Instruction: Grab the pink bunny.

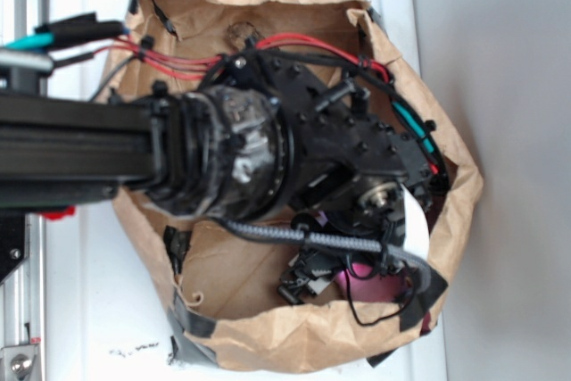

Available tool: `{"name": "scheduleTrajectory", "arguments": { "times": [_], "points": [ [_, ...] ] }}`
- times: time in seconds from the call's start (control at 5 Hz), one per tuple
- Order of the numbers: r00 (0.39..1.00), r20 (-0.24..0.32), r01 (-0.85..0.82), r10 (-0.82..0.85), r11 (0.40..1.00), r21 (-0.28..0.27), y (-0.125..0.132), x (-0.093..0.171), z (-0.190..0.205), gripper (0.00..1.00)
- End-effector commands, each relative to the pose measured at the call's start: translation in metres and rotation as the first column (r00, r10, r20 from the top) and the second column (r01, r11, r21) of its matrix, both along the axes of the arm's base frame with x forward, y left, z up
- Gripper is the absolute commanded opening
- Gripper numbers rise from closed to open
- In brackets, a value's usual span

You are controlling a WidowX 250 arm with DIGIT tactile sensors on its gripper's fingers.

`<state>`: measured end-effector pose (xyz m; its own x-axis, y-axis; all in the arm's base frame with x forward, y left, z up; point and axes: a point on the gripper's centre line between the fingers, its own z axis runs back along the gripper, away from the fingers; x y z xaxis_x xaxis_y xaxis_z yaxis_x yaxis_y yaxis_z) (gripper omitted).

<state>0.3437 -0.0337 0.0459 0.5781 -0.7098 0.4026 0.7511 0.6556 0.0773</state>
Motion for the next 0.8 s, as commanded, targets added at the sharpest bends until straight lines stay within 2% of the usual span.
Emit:
{"name": "scheduleTrajectory", "arguments": {
  "times": [0.0,0.2,0.4,0.6],
  "points": [
    [0.994,0.099,-0.054,0.052,0.998,0.019,0.001,0.006,0.017,0.00],
    [0.993,0.094,-0.068,0.065,0.997,0.026,0.000,0.005,0.015,0.00],
    [0.974,0.034,-0.224,0.223,0.973,0.046,0.009,0.002,0.015,0.00],
    [0.887,-0.072,-0.451,0.456,0.889,0.079,0.030,-0.009,0.006,0.00]
  ]
}}
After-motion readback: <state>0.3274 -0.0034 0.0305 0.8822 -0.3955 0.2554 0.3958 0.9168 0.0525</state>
